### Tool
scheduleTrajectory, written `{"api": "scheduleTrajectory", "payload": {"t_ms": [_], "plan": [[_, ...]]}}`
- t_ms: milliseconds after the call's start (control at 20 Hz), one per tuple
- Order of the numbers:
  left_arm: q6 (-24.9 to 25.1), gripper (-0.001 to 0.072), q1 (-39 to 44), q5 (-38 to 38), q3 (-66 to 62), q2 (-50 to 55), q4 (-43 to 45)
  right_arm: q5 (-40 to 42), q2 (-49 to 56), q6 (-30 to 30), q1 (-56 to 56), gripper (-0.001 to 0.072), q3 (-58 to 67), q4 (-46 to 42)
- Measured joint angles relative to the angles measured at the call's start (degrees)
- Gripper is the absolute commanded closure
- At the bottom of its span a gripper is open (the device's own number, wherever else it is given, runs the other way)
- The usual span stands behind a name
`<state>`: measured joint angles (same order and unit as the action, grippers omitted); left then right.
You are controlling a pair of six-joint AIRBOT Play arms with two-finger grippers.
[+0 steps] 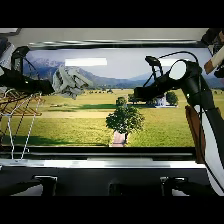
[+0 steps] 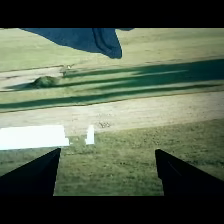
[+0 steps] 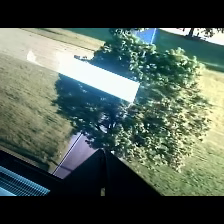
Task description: Fold the clothes and pants, and hang the long-sleeved shirts on hangers.
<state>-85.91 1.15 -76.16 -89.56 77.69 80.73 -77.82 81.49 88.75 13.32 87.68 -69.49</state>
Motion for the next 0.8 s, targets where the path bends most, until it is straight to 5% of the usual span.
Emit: {"api": "scheduleTrajectory", "payload": {"t_ms": [500, 550, 600, 650, 800], "plan": [[8.3, 0.0058, 1.3, 31.1, -0.2, 24.3, 2.2, 0.2, 0.0, 0.9, 0.0, 0.0676, 0.0, 1.1], [8.6, 0.0238, 1.5, 33.9, -0.4, 26.1, 2.2, -0.5, 0.0, 1.4, 0.0, 0.0676, 0.0, 1.2], [8.7, 0.0553, 1.7, 36.5, -0.6, 27.5, 2.2, -1.3, 0.0, 2.0, 0.0, 0.0675, 0.0, 1.2], [8.9, 0.0693, 1.8, 38.6, -0.8, 28.8, 2.1, -1.9, 0.0, 2.6, 0.0, 0.0675, 0.0, 1.2], [8.6, 0.0693, 2.1, 41.1, -2.4, 30.4, 2.1, -2.7, 0.0, 4.1, 0.0, 0.0668, 0.0, 1.3]]}}
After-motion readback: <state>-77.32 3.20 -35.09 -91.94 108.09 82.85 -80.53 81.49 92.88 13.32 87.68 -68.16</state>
